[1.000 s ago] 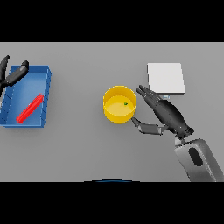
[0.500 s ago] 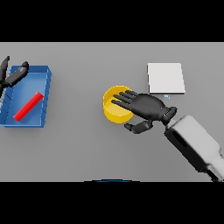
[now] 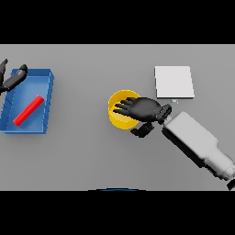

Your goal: Pick up the red beaker and tilt it to pour out 1 green nut into yellow bowl. Pick up the yellow bowl and place it on the metallic measuring scale.

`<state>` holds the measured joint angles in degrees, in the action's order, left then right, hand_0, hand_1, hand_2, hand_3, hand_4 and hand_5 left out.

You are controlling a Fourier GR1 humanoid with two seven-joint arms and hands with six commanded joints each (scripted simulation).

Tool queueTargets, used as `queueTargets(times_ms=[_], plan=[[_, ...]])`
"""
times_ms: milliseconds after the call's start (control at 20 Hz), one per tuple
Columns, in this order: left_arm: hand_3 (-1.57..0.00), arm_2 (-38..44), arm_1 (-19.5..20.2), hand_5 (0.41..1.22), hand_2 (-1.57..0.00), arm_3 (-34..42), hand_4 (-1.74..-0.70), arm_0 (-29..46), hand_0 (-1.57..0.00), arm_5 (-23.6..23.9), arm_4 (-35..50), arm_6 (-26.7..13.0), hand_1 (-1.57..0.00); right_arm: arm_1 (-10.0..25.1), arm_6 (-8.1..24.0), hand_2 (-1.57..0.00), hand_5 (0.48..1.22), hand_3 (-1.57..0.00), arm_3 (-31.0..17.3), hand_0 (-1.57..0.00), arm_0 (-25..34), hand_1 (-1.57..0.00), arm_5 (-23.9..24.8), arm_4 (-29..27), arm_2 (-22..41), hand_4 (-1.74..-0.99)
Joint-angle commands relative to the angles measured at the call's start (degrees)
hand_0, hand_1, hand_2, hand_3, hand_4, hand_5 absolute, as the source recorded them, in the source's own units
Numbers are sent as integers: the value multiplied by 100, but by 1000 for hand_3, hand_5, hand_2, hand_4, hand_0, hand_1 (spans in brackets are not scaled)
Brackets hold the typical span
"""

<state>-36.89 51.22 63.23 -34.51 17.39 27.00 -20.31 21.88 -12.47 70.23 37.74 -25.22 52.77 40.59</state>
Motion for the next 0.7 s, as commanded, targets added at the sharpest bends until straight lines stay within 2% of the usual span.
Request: queueTargets(times_ms=[0, 50, 200, 250, 400, 450, 500, 550, 650], plan=[[1, 17, 49, 684, 1, 49, -723, 38, 1, 1, 27, -4, 1, -28, 43, 1, 720, 1, -55, 1, 90, 1, -93, 21, 33, -1266], [1, 36, 92, 682, 1, 134, -721, 118, 1, -7, 62, 80, 1, 11, -39, 1, 727, 1, -135, 1, 130, 1, -149, 34, 69, -1270], [1, 31, 80, 688, 1, 145, -717, 168, 1, -29, 67, 183, 1, -175, 77, 1, 746, 1, -408, 1, 226, 1, -223, 83, 164, -1290], [1, 60, 104, 688, 1, 152, -718, 145, 1, -42, 86, 191, 1, -136, 20, 1, 753, 1, -345, 1, 209, 1, -275, 20, 123, -1297], [1, 60, 130, 686, 1, 189, -713, 165, 1, -7, 95, 139, 1, -297, 292, -19, 810, -43, -429, -3, 177, -16, -353, -62, 37, -1336], [1, 62, 115, 689, 1, 138, -712, 174, 1, -12, 85, 170, 1, -305, 314, -86, 842, -96, -418, -110, 165, -97, -391, -58, 54, -1360], [1, 54, 86, 691, 1, 140, -714, 157, 1, -7, 83, 160, 1, -293, 250, -176, 873, -173, -428, -287, 200, -236, -394, -57, 48, -1387], [1, 66, 86, 692, 1, 121, -716, 182, 1, -1, 93, 188, 1, -289, 186, -310, 943, -262, -468, -544, 228, -473, -366, -26, 81, -1420], [1, 84, 97, 692, 1, 112, -719, 146, 1, -20, 101, 185, 1, -259, 70, -695, 1043, -456, -512, -914, 243, -869, -323, -40, 87, -1512]])
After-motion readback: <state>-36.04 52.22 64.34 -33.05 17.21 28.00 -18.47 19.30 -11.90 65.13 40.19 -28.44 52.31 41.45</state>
